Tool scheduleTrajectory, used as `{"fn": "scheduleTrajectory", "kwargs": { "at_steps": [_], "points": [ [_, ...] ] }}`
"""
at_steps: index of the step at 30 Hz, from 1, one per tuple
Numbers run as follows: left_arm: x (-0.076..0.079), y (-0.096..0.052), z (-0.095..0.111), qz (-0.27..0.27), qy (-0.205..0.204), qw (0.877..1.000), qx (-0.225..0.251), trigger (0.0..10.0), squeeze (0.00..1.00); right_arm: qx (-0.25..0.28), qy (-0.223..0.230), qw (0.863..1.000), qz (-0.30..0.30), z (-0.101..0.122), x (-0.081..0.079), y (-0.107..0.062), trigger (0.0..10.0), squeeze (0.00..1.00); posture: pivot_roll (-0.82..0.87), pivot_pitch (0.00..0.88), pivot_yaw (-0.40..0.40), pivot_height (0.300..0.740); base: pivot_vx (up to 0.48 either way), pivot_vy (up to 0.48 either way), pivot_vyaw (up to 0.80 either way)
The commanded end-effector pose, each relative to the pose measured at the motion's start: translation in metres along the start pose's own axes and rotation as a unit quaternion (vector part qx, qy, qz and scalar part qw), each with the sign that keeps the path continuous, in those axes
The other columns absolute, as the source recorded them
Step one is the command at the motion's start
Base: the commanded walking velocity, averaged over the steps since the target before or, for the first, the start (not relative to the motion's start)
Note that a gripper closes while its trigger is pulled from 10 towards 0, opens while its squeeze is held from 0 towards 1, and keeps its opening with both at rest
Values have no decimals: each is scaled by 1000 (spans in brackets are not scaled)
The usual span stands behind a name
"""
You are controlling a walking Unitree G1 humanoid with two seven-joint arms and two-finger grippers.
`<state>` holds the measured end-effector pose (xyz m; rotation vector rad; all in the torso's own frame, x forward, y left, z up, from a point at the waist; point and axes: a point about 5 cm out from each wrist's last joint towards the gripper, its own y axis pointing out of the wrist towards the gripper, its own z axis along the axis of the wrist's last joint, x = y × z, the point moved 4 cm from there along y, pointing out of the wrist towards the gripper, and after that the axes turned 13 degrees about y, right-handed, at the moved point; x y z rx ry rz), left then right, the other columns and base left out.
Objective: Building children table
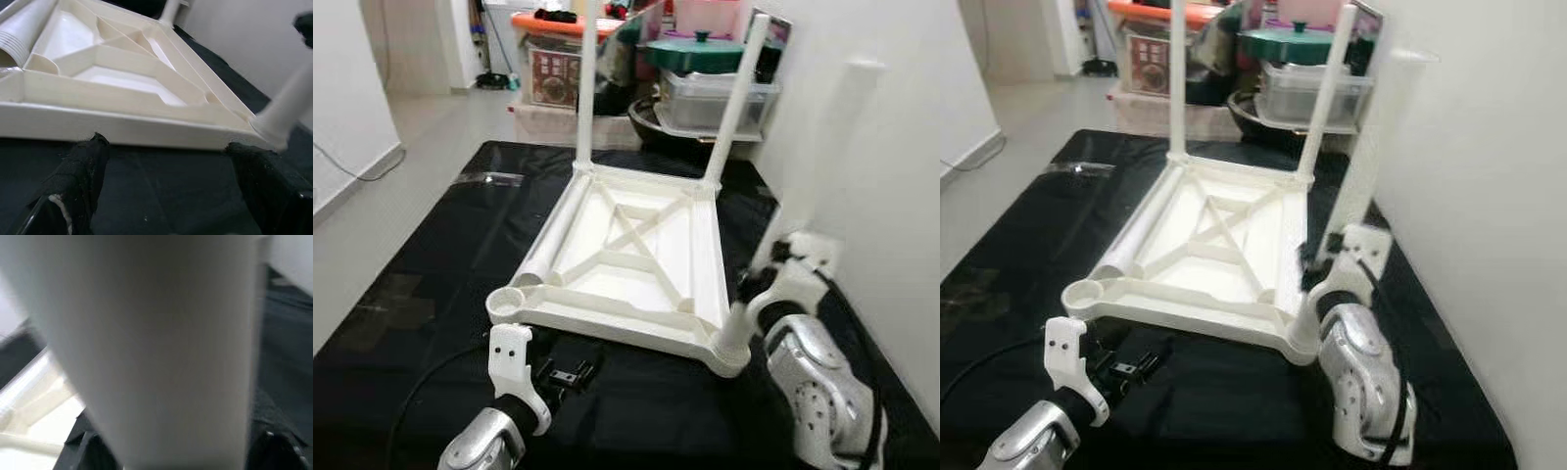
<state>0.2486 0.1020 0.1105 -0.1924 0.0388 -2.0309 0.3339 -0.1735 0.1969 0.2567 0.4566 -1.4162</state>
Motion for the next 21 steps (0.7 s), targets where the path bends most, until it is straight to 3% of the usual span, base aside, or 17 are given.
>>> {"fn": "scheduleTrajectory", "kwargs": {
  "at_steps": [1,2,3,5,8,9,10,12,14,16,18,19,20,21],
  "points": [
    [2,0,-4,-4,-9,1000,-5,10000,0,-5,-8,988,155,24,-28,-1,10000,0,95,0,-68,740,0,0,0],
    [2,0,-4,-4,-9,1000,-5,10000,0,-5,-8,988,155,24,-28,-1,10000,0,95,0,-68,740,0,0,0],
    [2,1,-4,-2,-10,1000,-4,10000,0,-4,-37,973,230,32,-38,-8,10000,0,104,0,-73,740,0,0,0],
    [2,2,-4,0,-8,1000,-2,10000,0,-36,-76,940,331,22,-46,-21,10000,0,114,0,-84,740,0,0,0],
    [2,1,-4,1,-8,1000,-2,10000,0,-51,-87,930,354,15,-46,-22,10000,0,122,0,-91,740,0,0,0],
    [2,1,-4,3,-9,1000,-1,10000,0,-73,-90,920,375,3,-48,-25,7098,0,125,0,-95,740,0,0,0],
    [1,0,-3,5,-12,1000,-1,10000,0,-99,-94,911,390,-12,-47,-25,392,0,134,0,-98,740,0,0,0],
    [1,1,-2,7,-12,1000,1,10000,0,-137,-99,900,401,-35,-44,-25,0,0,136,0,-99,740,0,0,0],
    [1,1,-2,5,-9,1000,2,10000,0,-140,-100,905,389,-40,-41,-22,0,0,143,0,-99,740,0,0,0],
    [1,0,-3,3,-6,1000,-1,10000,0,-131,-84,920,359,-41,-35,-12,0,0,143,0,-99,740,0,0,0],
    [-1,-3,-4,5,-6,1000,-4,10000,0,-86,-85,967,226,-34,-9,15,0,0,137,0,-88,740,0,0,0],
    [-1,-3,-4,5,-6,1000,-4,10000,0,-86,-85,967,226,-34,-9,15,0,0,137,0,-88,740,0,0,0],
    [0,-4,-4,4,-7,1000,-5,10000,0,-45,-79,995,53,-31,30,31,0,0,130,0,-83,740,0,0,0],
    [0,-4,-4,4,-7,1000,-5,10000,0,-45,-79,995,53,-31,30,31,0,0,130,0,-83,740,0,0,0]
  ]
}}
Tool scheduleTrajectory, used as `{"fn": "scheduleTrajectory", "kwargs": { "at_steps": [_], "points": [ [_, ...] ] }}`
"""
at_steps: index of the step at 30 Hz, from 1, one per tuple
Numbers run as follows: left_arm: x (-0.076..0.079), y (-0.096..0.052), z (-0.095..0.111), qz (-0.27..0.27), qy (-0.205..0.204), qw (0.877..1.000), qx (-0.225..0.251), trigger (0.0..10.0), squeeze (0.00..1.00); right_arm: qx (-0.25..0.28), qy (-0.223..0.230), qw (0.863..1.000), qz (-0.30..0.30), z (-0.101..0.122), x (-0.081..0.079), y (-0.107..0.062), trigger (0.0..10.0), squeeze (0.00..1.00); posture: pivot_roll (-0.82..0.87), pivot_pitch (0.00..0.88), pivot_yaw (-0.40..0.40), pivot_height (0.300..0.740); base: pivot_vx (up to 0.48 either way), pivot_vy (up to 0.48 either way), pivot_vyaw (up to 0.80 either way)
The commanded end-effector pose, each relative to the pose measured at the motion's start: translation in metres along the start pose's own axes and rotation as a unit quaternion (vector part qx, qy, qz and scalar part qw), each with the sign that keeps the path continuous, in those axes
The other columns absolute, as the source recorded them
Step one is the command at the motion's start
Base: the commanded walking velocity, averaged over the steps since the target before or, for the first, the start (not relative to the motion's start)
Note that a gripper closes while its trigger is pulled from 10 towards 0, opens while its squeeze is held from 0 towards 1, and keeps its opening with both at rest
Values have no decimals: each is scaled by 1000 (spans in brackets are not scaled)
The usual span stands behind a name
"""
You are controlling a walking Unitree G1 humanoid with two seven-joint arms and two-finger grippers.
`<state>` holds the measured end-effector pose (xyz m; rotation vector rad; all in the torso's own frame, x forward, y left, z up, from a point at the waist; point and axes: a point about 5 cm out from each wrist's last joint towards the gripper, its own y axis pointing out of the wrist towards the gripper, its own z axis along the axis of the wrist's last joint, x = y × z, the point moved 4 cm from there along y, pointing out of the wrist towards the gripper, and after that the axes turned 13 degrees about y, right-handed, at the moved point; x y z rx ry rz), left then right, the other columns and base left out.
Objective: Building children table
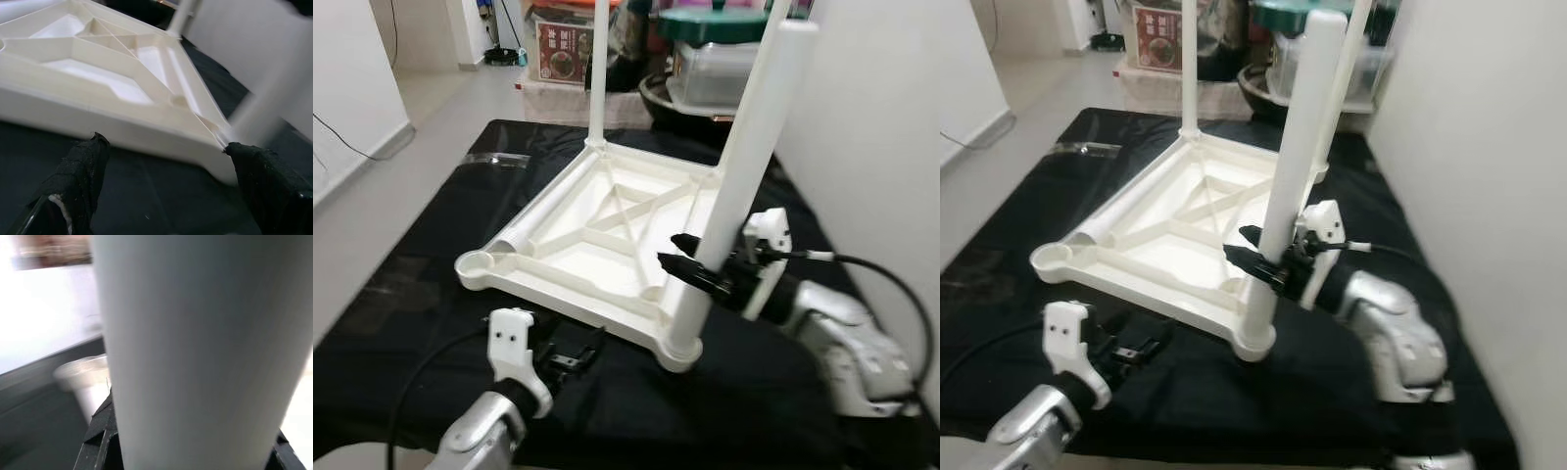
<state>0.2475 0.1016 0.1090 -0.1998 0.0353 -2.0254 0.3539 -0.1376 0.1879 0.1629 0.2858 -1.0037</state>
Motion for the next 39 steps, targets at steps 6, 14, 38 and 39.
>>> {"fn": "scheduleTrajectory", "kwargs": {
  "at_steps": [6,14,38,39],
  "points": [
    [-1,-4,-2,1,-2,1000,-8,10000,0,14,62,864,-499,-44,105,-89,0,0,133,0,-78,740,0,0,0],
    [-1,-5,-4,-6,-2,1000,-12,10000,0,60,155,943,-287,-42,31,-52,10000,1000,111,0,-58,740,0,0,0],
    [-4,-6,-2,7,-7,1000,-7,10000,0,-51,50,993,-94,-36,34,-4,0,0,152,0,-81,740,0,0,0],
    [-4,-6,-2,6,-5,1000,-8,10000,0,-48,56,981,-181,-40,54,-5,0,0,152,0,-81,740,0,0,0]
  ]
}}
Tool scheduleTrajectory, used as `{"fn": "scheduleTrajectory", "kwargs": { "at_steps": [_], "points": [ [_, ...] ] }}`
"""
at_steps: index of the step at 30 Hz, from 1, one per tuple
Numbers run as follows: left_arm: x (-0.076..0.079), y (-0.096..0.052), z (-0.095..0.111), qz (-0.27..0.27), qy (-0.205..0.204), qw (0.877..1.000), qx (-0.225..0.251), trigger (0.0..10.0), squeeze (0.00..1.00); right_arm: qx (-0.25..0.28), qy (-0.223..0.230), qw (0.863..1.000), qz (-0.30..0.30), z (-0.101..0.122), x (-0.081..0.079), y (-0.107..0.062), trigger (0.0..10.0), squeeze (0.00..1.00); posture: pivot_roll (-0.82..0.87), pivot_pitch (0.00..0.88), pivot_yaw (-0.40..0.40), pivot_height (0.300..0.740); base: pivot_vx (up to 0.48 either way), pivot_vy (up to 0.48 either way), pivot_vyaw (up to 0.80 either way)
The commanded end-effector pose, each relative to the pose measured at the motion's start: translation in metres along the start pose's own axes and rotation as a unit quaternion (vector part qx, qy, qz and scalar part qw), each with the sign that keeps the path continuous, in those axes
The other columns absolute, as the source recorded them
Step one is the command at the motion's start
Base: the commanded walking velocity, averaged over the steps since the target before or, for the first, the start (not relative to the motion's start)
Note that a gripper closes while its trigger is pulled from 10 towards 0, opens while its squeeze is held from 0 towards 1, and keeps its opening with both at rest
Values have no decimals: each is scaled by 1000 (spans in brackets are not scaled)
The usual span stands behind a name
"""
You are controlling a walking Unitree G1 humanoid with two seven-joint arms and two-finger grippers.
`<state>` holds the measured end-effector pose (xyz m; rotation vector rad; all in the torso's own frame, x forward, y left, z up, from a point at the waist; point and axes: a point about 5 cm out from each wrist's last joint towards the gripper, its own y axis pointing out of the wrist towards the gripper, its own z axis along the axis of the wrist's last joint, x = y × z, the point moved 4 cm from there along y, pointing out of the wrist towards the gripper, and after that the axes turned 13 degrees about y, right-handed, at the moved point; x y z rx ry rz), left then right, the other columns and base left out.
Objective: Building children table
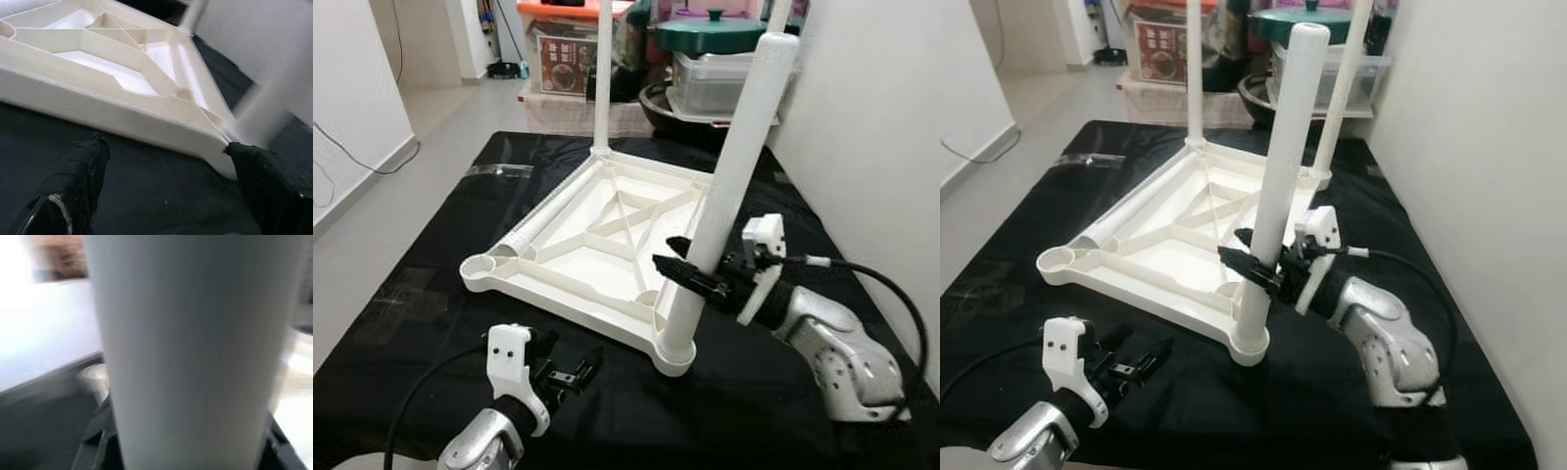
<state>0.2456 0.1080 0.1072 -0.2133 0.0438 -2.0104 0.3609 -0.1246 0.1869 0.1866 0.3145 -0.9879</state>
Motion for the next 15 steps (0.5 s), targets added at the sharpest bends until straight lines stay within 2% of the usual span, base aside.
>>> {"fn": "scheduleTrajectory", "kwargs": {
  "at_steps": [1,2,3,4,5,6,7,8,10,11,12,13,14,15],
  "points": [
    [2,-2,0,-1,-1,1000,-2,10000,0,-46,39,980,-189,-35,62,-19,0,0,152,0,-81,740,0,0,0],
    [1,-3,0,-1,1,1000,-4,10000,0,-37,58,942,-330,-44,92,-43,0,0,152,0,-75,740,0,0,0],
    [0,-3,-1,-1,3,1000,-5,10000,0,-24,71,903,-423,-51,107,-68,0,0,152,0,-68,740,0,0,0],
    [0,-3,-1,-2,5,1000,-6,10000,0,-15,74,872,-483,-55,112,-89,0,0,152,0,-67,740,0,0,0],
    [0,-3,-1,-2,5,1000,-6,10000,0,-15,74,872,-483,-55,112,-89,0,0,152,0,-67,740,0,0,0],
    [-1,-3,0,-3,6,1000,-5,10000,0,-7,75,853,-517,-58,110,-104,0,0,142,0,-62,740,0,0,0],
    [-1,-3,0,-4,6,1000,-5,10000,0,-1,72,850,-522,-58,106,-108,0,0,142,0,-62,740,0,0,0],
    [-1,-3,0,-4,6,1000,-5,10000,0,-1,72,850,-522,-58,106,-108,0,0,142,0,-62,740,0,0,0],
    [-2,-2,1,-6,3,1000,-6,10000,0,4,57,861,-506,-56,86,-111,0,0,122,0,-48,740,0,0,0],
    [-2,-2,1,-6,3,1000,-6,10000,0,4,57,861,-506,-56,86,-111,0,0,122,0,-48,740,0,0,0],
    [-1,-1,1,-9,3,1000,-6,10000,0,10,55,867,-496,-55,78,-108,667,0,122,0,-48,740,0,0,0],
    [-1,0,1,-12,3,1000,-6,10000,0,8,49,878,-477,-52,70,-102,10000,0,112,0,-42,740,0,0,0],
    [-1,1,0,-14,4,1000,-6,10000,0,8,46,881,-471,-51,67,-97,10000,0,112,0,-42,740,0,0,0],
    [0,2,0,-16,4,1000,-7,10000,0,14,38,897,-441,-45,62,-86,10000,0,112,0,-44,740,0,0,0]
  ]
}}
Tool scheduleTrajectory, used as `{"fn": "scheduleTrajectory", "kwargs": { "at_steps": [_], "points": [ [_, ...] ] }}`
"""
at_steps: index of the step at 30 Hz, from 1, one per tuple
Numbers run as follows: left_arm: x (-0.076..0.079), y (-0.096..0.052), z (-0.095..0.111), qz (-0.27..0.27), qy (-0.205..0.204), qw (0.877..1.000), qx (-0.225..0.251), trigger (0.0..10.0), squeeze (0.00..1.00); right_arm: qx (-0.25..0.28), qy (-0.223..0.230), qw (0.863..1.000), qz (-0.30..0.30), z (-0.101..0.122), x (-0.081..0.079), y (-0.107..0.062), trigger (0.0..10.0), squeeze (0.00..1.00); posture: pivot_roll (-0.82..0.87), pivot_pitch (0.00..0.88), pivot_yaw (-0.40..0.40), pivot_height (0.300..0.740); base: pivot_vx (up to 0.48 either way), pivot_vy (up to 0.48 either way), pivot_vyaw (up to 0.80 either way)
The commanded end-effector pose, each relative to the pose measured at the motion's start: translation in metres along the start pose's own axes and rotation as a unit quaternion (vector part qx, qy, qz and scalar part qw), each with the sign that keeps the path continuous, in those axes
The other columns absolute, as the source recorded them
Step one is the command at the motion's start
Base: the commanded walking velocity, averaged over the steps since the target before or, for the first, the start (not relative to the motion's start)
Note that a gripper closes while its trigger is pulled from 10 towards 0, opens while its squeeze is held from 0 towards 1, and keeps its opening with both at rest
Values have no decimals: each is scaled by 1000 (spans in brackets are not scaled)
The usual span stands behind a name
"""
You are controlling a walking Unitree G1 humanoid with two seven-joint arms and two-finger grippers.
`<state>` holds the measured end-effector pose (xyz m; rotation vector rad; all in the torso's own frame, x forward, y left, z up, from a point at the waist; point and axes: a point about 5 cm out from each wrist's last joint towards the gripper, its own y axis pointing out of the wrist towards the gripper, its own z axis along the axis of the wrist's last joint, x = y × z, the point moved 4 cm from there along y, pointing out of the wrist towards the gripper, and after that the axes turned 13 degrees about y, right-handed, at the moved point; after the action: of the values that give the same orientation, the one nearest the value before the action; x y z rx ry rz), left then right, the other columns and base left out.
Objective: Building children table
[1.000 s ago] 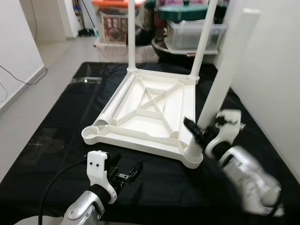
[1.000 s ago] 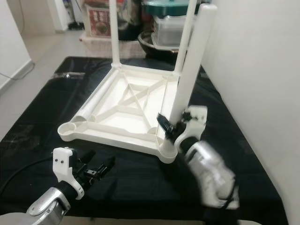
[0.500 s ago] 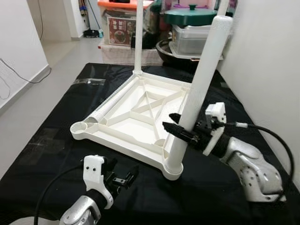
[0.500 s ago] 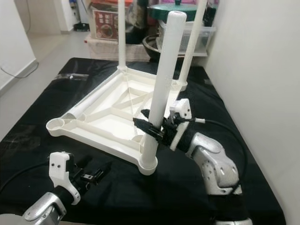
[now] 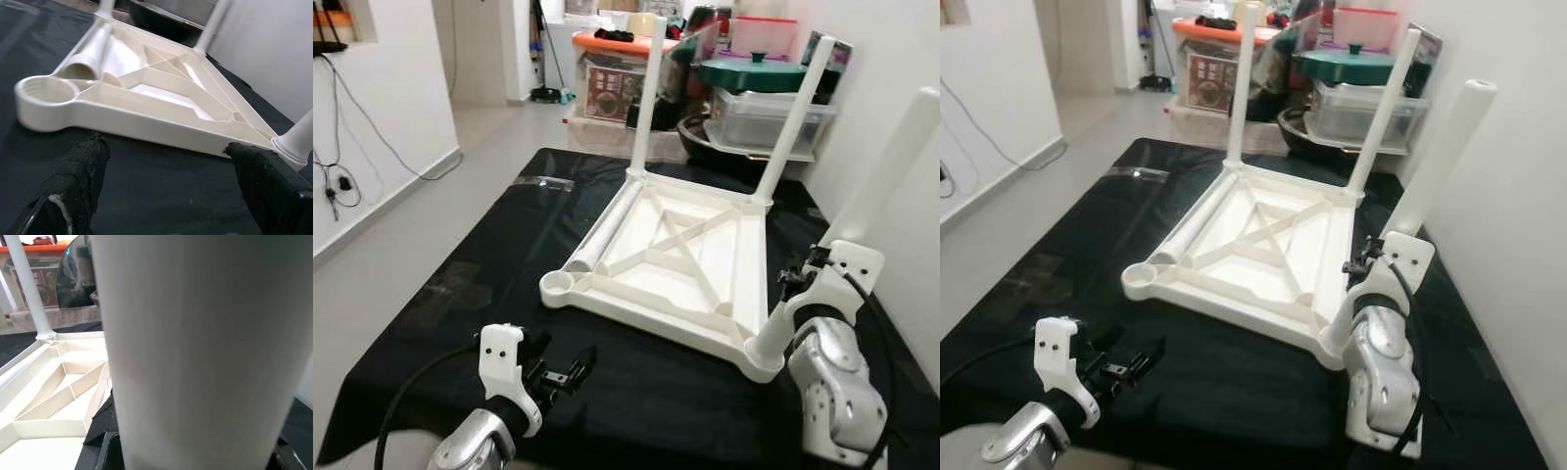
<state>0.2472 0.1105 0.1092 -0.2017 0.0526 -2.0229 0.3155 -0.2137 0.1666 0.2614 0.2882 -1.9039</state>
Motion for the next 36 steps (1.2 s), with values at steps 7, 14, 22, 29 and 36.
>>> {"fn": "scheduleTrajectory", "kwargs": {
  "at_steps": [7,14,22,29,36],
  "points": [
    [4,4,-3,-5,-7,1000,0,10000,0,-74,-13,994,76,-9,-4,31,10000,388,127,0,-71,740,0,0,0],
    [5,6,-3,-4,-10,1000,3,10000,0,-95,27,910,402,13,-42,16,10000,0,135,0,-82,740,0,0,0],
    [6,6,-2,-4,-12,1000,5,10000,0,-143,6,842,520,-7,-56,-12,8078,0,143,0,-91,740,0,0,0],
    [6,5,-2,-8,-9,1000,4,10000,0,-139,48,860,488,-19,-54,4,0,0,149,0,-83,740,0,0,0],
    [6,2,-3,-4,-14,1000,1,10000,0,-123,58,990,32,-53,35,50,0,0,139,0,-78,740,0,0,0]
  ]
}}
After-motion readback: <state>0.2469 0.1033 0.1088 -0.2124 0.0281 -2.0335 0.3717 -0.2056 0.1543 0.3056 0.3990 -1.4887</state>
